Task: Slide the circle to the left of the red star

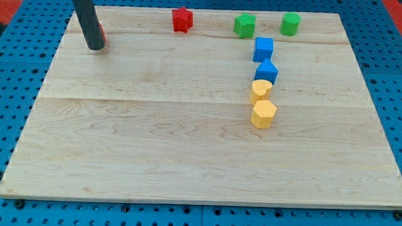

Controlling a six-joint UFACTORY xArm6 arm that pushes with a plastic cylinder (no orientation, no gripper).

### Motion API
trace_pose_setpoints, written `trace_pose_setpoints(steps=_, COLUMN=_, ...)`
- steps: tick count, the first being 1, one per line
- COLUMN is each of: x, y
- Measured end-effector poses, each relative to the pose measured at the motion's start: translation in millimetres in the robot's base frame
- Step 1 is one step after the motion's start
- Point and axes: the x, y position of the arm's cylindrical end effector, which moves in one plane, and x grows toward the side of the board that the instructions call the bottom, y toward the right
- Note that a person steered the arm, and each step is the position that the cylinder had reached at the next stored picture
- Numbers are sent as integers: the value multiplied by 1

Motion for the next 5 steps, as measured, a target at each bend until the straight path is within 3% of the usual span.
trace_pose_setpoints(steps=1, x=29, y=-33)
trace_pose_setpoints(steps=3, x=-44, y=-31)
trace_pose_setpoints(steps=5, x=-49, y=29)
